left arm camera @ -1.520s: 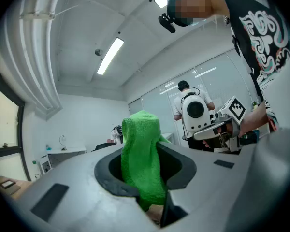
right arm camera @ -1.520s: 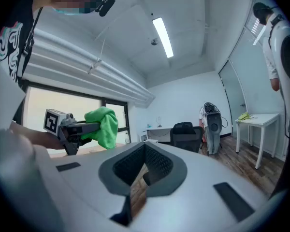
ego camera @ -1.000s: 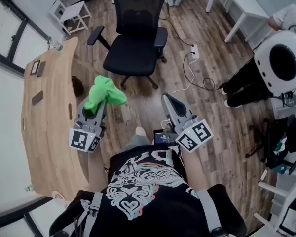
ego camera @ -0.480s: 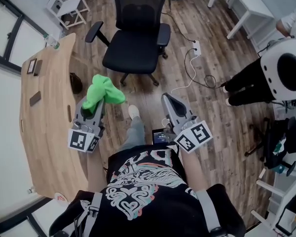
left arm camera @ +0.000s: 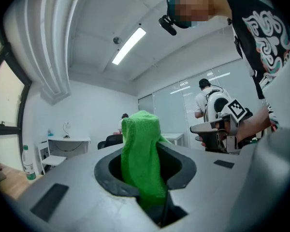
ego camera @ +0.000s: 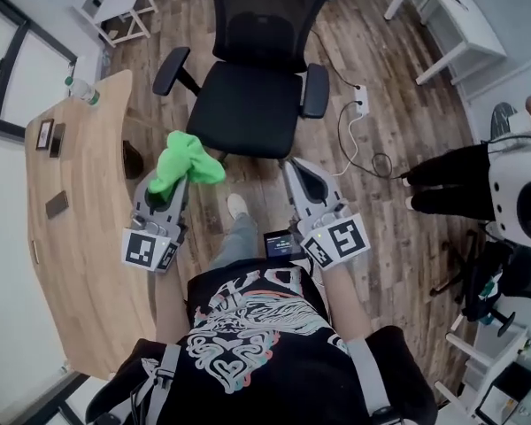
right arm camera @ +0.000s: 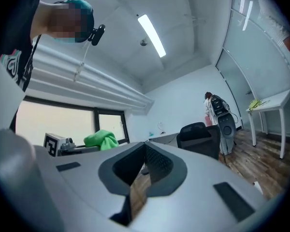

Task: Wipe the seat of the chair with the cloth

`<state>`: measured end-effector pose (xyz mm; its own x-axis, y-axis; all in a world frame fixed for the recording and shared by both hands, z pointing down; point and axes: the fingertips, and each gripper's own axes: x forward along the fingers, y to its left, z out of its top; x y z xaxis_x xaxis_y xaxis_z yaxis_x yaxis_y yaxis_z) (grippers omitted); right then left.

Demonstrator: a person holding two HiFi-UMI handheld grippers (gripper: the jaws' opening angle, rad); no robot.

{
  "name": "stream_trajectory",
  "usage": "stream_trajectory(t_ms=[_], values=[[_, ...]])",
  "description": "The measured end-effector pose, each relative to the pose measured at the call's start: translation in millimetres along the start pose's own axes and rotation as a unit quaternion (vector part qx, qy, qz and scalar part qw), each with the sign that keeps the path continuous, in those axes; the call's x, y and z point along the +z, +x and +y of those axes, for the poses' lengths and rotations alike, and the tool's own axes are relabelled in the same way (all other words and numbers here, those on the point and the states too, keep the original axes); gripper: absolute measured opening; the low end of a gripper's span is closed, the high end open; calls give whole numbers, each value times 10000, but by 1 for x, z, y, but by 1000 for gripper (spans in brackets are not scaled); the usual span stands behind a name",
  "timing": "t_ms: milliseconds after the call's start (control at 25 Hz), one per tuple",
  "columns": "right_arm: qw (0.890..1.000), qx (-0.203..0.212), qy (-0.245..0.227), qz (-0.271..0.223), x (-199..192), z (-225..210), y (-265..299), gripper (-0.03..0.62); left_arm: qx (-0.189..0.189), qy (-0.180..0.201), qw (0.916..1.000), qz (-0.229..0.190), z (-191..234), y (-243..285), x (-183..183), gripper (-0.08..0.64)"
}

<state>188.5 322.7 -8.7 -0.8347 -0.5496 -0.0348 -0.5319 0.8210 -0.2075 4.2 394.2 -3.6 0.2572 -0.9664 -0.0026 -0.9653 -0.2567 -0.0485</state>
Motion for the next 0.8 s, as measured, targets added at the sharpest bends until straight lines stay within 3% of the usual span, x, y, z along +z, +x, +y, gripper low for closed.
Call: stream_trajectory(t_ms=[240,360,600,800], values=[[9958,-449,-765,246,-6,-25,116,3,-93,-18,9998,167,104,47,-14,97],[9926,-791,-841,380,-7,-49,153,3,-178,-19,9996,226,147,80,-23,97],[9893,-1059,-765,654,-27,-77,182,2,-336,-210,9987,306,180,132,-41,97],[9880,-1065,-776,802,-39,-116,223,2,-340,-119,9981,509,209,184,-65,97]])
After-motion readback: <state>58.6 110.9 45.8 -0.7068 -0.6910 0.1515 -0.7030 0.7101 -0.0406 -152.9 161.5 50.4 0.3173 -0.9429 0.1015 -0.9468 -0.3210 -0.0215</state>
